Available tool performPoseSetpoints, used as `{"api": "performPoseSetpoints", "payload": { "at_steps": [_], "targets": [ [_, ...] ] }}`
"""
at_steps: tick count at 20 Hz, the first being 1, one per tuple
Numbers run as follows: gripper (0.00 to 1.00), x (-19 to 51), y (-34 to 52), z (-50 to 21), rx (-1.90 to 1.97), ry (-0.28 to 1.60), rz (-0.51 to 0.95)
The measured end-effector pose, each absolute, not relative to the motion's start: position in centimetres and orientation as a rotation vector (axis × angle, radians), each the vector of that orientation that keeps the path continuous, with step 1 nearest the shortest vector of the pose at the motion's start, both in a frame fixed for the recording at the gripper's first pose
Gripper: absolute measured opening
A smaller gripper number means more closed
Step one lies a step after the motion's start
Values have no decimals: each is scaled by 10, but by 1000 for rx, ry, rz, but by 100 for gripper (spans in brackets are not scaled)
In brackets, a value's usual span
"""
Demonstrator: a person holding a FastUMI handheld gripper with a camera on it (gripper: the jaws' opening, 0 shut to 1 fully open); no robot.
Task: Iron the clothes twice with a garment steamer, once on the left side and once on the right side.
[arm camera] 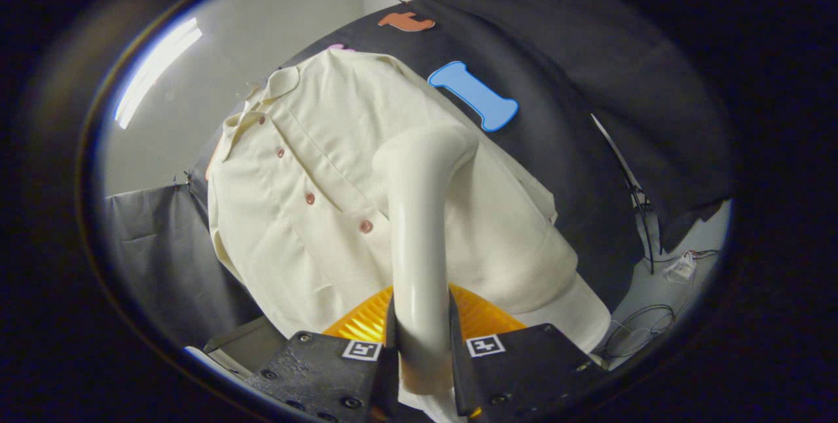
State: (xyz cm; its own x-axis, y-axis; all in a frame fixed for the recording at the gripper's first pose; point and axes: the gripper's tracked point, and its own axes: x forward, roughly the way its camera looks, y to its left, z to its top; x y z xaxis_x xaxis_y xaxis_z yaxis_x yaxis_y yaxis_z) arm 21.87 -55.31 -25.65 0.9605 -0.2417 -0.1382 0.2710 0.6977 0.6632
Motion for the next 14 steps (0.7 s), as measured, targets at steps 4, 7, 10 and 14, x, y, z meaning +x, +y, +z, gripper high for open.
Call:
{"api": "performPoseSetpoints", "payload": {
  "at_steps": [4, 7, 10, 14],
  "targets": [
    [33, 206, -543, -286, 789, 89, -312],
    [33, 197, -534, -301, 843, 116, -329],
    [33, 184, -519, -316, 862, 157, -352],
    [33, 165, -500, -332, 883, 212, -388]
  ]
}}
